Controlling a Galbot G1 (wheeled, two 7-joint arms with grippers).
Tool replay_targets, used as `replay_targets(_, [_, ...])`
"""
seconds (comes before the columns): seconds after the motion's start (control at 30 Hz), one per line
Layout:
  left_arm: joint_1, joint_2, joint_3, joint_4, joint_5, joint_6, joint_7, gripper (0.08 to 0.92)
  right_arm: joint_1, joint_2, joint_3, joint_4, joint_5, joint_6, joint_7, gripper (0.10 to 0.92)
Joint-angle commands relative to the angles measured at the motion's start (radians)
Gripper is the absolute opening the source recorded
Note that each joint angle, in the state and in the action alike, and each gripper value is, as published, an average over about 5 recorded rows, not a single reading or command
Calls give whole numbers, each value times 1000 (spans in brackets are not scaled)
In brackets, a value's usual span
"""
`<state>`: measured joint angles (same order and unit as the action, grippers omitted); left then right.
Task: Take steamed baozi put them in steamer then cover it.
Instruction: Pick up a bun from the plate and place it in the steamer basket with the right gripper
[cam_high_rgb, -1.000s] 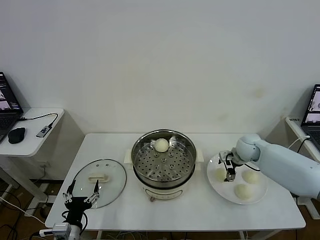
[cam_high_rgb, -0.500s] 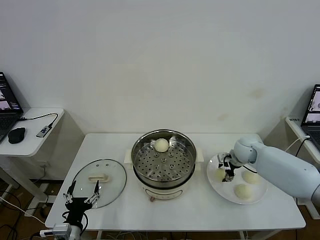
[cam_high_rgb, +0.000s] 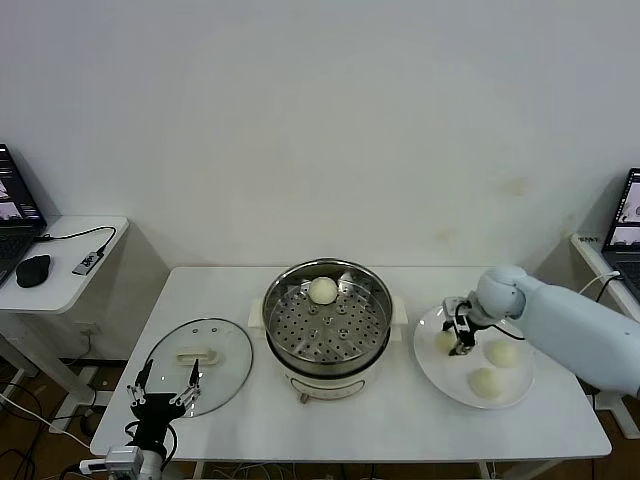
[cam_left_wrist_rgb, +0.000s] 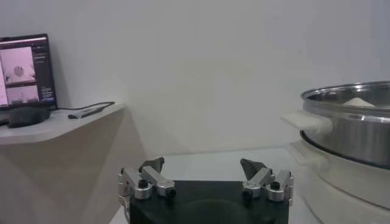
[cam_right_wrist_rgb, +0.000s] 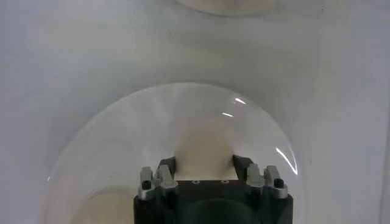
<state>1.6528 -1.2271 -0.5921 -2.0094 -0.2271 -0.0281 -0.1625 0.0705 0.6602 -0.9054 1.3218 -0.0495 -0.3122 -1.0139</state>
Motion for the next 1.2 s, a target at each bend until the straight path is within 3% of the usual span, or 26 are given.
replay_targets(0.03, [0,2,0,-4,-1,1,0,823,151,-72,-54,68,84,0,-18,585])
replay_targets(0.3, [-5,9,5,-11,-5,2,1,823,510,-95,-277,175,278,-38,-20,585])
replay_targets(0.57, [-12,16,9,-12,-11,4,2,823,756,103,-402,216,499,-136,34,593])
replay_targets(0.93, [-16,-4,5,-14,-9,5,2,823,646,439,-415,157,669,-304,156,594])
replay_targets(1.2, [-15,-15,-4,-13,-5,4,2,823,502,570,-407,90,720,-381,240,594])
